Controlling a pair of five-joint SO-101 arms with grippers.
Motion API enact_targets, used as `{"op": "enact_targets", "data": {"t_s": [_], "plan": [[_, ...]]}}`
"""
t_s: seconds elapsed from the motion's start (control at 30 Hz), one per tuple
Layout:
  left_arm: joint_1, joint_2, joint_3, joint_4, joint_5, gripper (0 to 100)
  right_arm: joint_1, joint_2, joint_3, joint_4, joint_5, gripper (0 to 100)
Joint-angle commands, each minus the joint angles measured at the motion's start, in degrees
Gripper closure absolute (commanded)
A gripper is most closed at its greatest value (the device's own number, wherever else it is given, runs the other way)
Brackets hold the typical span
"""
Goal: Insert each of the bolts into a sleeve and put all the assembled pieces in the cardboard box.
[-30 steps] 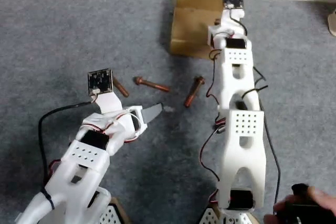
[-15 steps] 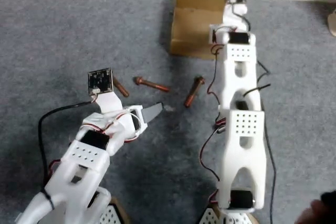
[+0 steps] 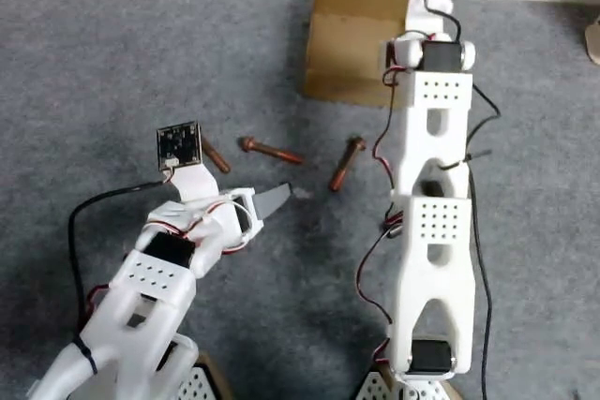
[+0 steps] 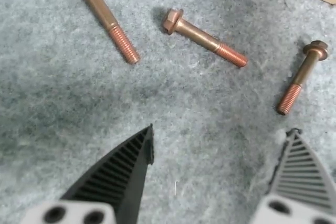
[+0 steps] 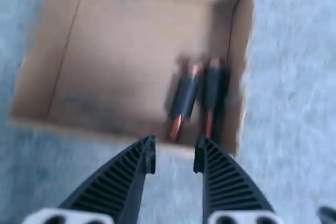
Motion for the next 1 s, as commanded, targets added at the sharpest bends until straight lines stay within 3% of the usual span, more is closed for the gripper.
{"op": "enact_targets", "data": {"t_s": [0.0,0.43,0.73,0.97], "plan": [[-0.2,-0.7,-0.1,-1.0,-0.4,64,-0.7,-3.2,-6.9,10.2,7.5,88.6],[-0.1,-0.7,-0.1,-1.0,-0.4,64,8.7,-3.2,-8.7,10.3,10.5,88.6],[-0.1,-0.7,-0.3,-1.0,-0.4,64,11.5,-15.7,25.1,9.9,12.2,88.6],[-0.1,-0.7,-0.2,-1.0,-0.4,64,11.9,-19.3,34.3,9.9,19.8,88.6]]}}
